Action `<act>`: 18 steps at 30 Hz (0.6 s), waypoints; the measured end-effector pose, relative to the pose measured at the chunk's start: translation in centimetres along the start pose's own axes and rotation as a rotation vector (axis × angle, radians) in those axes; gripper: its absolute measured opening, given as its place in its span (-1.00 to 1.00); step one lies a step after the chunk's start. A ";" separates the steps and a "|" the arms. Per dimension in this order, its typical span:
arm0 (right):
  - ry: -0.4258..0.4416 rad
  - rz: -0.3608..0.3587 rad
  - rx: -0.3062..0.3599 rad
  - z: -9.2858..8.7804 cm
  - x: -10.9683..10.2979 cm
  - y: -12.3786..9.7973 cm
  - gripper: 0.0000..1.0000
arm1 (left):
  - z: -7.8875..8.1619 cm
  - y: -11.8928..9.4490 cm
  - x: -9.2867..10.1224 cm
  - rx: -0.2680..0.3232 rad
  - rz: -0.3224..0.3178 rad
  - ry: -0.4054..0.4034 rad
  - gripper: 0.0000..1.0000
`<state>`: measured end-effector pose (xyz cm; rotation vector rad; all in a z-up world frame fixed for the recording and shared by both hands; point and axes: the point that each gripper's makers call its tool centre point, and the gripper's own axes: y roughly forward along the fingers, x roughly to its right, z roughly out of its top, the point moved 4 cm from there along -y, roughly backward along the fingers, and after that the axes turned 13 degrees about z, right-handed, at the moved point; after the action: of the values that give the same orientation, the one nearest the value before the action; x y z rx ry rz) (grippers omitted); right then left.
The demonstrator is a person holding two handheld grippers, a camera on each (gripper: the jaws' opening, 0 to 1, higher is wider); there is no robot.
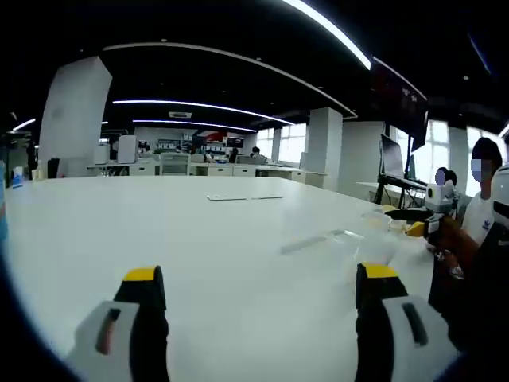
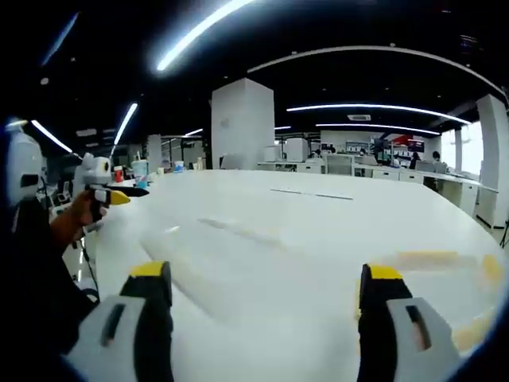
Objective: Snap each plastic latch of the storage box into its locked position after aligning the lid with the box until every specified latch is closed and the lid sits flush.
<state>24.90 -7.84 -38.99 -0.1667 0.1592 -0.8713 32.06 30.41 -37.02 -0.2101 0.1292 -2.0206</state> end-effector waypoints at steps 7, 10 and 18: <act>0.006 0.001 -0.001 0.0 -0.1 0.0 0.92 | 0.1 0.0 -0.1 -0.002 0.001 0.000 0.91; 0.007 0.003 0.001 0.2 -0.2 -0.1 0.92 | 0.2 -0.1 -0.1 -0.004 0.003 0.003 0.91; 0.037 0.017 -0.012 1.8 0.1 -1.1 0.90 | 2.2 -0.6 0.4 -0.019 -0.027 -0.027 0.92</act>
<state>24.56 -8.44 -37.01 -0.1603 0.1996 -0.8572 31.80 30.36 -34.68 -0.2527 0.1290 -2.0428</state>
